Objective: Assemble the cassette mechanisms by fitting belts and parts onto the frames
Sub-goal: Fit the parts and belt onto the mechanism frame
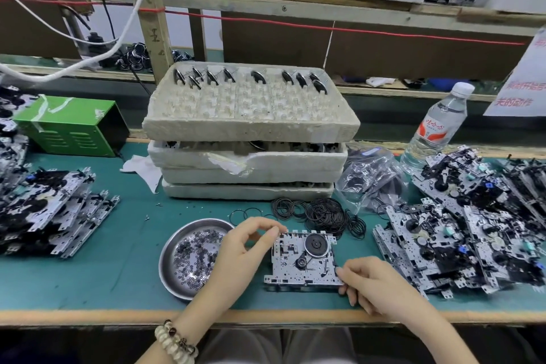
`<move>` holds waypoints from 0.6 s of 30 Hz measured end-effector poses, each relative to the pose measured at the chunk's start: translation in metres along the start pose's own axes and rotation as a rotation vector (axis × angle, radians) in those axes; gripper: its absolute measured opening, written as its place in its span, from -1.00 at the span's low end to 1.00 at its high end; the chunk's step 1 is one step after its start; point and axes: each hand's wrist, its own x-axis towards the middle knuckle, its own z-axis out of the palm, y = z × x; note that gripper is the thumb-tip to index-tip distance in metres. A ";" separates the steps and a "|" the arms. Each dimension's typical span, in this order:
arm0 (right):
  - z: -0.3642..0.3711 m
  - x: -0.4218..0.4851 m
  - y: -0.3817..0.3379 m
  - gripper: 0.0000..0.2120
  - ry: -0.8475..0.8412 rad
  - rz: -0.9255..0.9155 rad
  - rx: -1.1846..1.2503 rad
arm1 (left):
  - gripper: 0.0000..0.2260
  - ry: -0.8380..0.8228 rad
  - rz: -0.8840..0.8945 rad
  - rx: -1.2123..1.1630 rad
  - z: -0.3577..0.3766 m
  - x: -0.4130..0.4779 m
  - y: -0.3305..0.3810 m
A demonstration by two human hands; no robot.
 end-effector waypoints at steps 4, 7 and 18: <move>-0.009 0.003 -0.002 -0.67 -0.104 0.054 0.115 | -0.75 0.085 0.009 -0.105 0.003 -0.005 0.004; -0.017 -0.003 -0.014 -0.68 -0.060 0.031 0.150 | -0.76 0.138 0.068 -0.124 0.004 -0.013 0.008; -0.034 -0.043 -0.135 -0.71 0.336 -0.169 -1.068 | -0.70 0.427 0.231 -0.022 -0.022 -0.029 0.001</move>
